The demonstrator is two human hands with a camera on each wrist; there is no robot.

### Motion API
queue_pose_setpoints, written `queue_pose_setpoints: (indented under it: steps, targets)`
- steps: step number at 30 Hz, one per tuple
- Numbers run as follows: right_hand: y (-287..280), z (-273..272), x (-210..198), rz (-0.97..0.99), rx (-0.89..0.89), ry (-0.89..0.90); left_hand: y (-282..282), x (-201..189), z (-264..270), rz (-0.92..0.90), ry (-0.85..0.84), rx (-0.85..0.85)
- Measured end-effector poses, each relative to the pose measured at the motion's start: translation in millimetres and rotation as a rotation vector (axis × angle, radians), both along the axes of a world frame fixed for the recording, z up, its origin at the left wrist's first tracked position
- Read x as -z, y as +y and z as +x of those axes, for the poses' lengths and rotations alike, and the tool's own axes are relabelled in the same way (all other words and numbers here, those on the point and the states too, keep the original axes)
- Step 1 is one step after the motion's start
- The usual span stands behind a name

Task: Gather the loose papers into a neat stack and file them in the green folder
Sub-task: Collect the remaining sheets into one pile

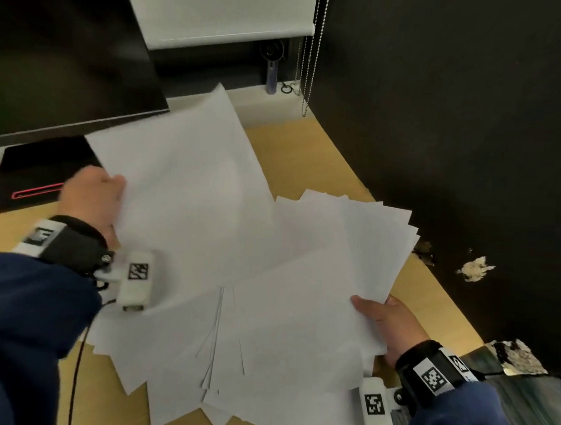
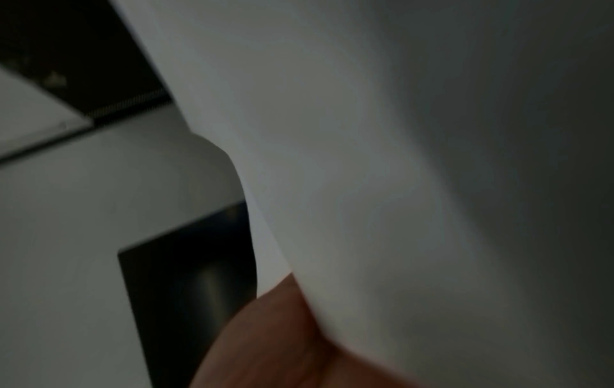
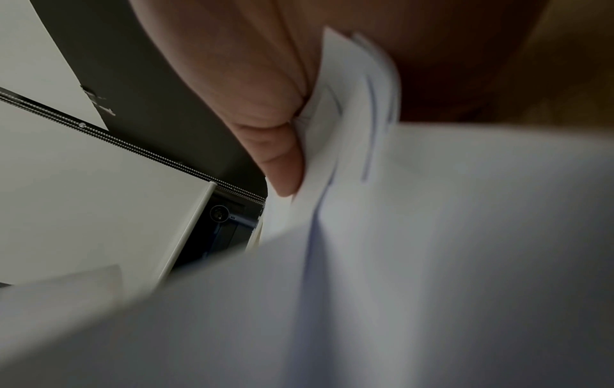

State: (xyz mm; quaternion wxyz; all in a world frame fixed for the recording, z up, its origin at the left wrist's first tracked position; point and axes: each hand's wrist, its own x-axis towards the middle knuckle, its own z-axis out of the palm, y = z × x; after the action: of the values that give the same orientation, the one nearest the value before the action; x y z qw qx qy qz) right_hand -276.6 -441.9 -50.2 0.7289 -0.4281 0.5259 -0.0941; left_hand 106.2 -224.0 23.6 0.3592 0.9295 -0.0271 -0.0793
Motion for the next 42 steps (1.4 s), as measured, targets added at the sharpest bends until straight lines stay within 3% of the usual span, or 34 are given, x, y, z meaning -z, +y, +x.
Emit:
queue_pose_setpoints:
  steps: [1, 4, 8, 15, 20, 22, 25, 28, 30, 35, 39, 42]
  targets:
    - [-0.4, 0.0, -1.0, 0.005, -0.002, 0.000, -8.9, 0.6, -33.5, 0.024, -0.010, 0.086]
    - [1.7, 0.6, -2.0, 0.000, 0.014, -0.007, -28.4, 41.6, -55.5, 0.124, 0.062, 0.248]
    - [6.1, 1.5, -5.7, 0.008, 0.026, -0.023, -53.8, 59.7, -107.0, 0.254, 0.083, 0.435]
    - [13.6, 3.3, -12.0, 0.024, -0.019, -0.030, -63.3, 53.2, -149.2, 0.103, 0.201, 0.523]
    - [20.2, -0.3, -3.0, 0.006, -0.072, 0.019, -61.8, 40.3, -167.6, 0.024, 0.258, 0.766]
    - [15.8, -11.3, -3.5, -0.017, -0.042, 0.044, -56.2, 38.1, -143.1, 0.070, 0.174, 0.684]
    - [2.7, -37.5, -4.3, -0.037, 0.028, 0.060, -28.5, 35.6, -79.1, 0.375, 0.081, 0.508]
    - [-6.5, -59.9, 0.1, -0.054, 0.096, 0.092, 4.6, 36.1, -27.6, 0.720, 0.125, 0.461]
    - [-9.1, -67.2, 0.6, -0.073, 0.139, 0.095, 17.5, 37.6, -11.3, 0.839, 0.161, 0.484]
    - [-10.2, -71.0, -4.1, -0.080, 0.172, 0.091, 25.5, 41.3, -3.4, 0.798, 0.226, 0.484]
    - [-12.5, -74.2, 1.0, -0.051, 0.192, 0.100, 26.5, 41.0, -1.2, 0.769, 0.150, 0.475]
    - [-13.6, -74.9, 2.4, -0.045, 0.189, 0.106, 24.3, 33.7, 5.2, 0.649, 0.172, 0.394]
